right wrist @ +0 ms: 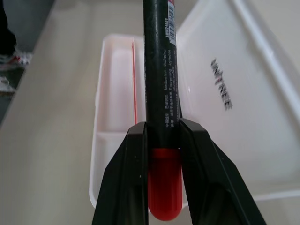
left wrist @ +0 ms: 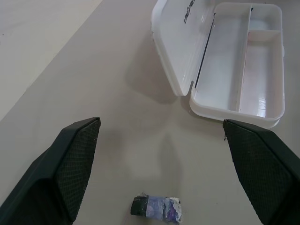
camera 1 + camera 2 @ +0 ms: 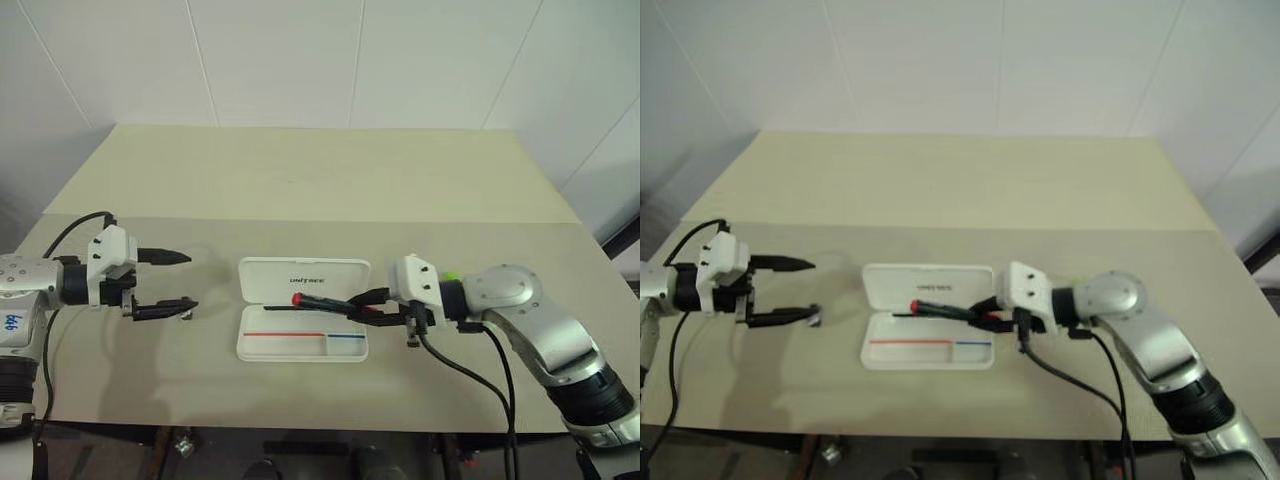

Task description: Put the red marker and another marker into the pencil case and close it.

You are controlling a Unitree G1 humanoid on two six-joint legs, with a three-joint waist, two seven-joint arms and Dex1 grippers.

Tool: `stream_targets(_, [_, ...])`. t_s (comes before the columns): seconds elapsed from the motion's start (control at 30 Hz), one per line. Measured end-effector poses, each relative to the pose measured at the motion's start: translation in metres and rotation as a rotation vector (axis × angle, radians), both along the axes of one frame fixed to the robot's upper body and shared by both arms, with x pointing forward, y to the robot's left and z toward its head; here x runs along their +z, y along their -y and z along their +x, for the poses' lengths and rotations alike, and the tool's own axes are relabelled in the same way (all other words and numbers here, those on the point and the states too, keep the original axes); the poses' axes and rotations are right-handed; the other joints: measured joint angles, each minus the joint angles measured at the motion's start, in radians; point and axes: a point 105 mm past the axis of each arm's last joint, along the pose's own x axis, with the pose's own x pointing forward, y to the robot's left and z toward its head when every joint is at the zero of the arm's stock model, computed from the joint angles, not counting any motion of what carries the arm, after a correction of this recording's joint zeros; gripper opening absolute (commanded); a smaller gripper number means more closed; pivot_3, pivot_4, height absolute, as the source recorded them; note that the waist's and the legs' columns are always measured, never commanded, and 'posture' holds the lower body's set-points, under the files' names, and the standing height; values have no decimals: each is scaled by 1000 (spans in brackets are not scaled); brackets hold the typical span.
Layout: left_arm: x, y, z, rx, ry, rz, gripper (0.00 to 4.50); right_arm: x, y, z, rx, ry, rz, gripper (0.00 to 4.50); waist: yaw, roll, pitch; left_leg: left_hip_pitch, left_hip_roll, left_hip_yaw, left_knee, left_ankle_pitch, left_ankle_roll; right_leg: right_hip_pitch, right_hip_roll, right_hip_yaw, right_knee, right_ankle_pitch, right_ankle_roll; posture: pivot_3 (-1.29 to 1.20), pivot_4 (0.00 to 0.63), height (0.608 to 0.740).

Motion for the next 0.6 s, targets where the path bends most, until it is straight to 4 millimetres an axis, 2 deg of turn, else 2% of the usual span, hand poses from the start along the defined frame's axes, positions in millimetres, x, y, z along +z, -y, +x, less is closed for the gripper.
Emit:
stream_targets(0.13, [-3, 6, 1, -14, -2, -11, 4500, -19, -16, 5, 23, -6, -54, 591, 1, 0, 0, 0, 0, 0, 0, 0, 0, 0, 0, 0, 1, 0, 0, 0, 150, 740])
stream_targets(0.37, [-3, 20, 3, -49, 6, -27, 4500, -17, -33, 17, 24, 46, -68, 591, 0, 0, 0, 0, 0, 0, 0, 0, -1, 0, 0, 0, 1, 0, 0, 0, 150, 740])
stream_targets(0.6, [-1, 26, 4, -59, 14, -38, 4500, -20, -32, 21, 15, 63, -90, 591, 0, 0, 0, 0, 0, 0, 0, 0, -1, -1, 0, 0, 2, 0, 0, 0, 150, 740])
